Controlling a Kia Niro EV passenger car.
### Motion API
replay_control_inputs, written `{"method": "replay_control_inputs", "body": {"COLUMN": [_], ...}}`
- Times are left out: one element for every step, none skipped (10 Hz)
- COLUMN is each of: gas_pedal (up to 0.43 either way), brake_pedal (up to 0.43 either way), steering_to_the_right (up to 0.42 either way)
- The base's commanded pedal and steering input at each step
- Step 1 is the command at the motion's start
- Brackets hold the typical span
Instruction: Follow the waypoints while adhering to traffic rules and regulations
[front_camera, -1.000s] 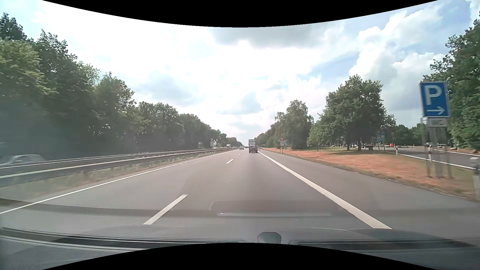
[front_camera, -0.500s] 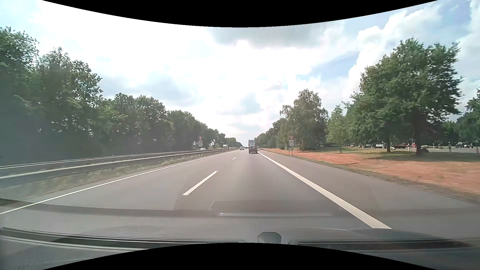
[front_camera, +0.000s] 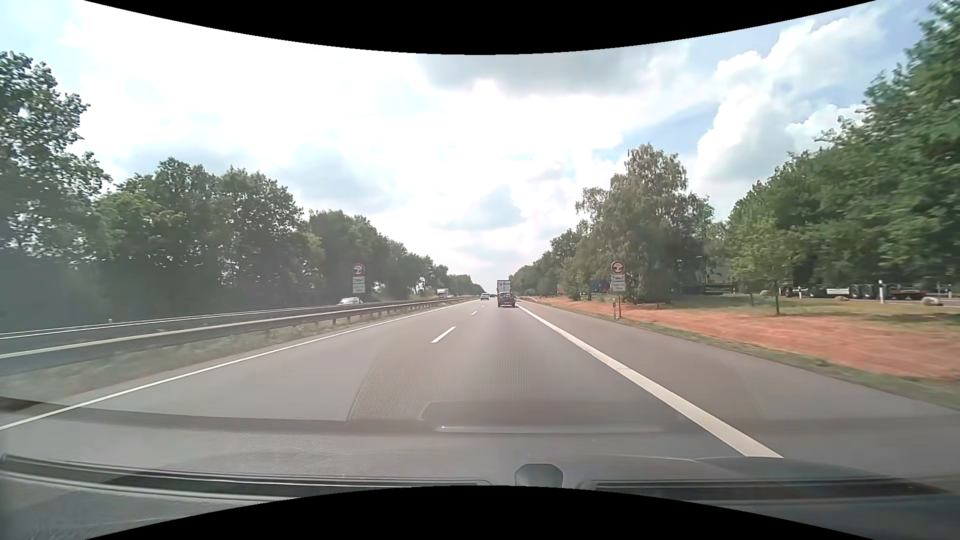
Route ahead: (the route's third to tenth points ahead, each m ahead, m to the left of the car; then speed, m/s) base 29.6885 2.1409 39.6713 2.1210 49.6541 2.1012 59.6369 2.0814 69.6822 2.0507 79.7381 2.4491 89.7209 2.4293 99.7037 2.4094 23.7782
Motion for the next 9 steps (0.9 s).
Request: {"method": "replay_control_inputs", "body": {"gas_pedal": [0.22,0.22,0.22,0.22,0.22,0.22,0.22,0.22,0.22], "brake_pedal": [0.0,0.0,0.0,0.0,0.0,0.0,0.0,0.0,0.0], "steering_to_the_right": [-0.002,-0.002,-0.002,-0.002,-0.002,-0.002,-0.002,-0.002,-0.002]}}
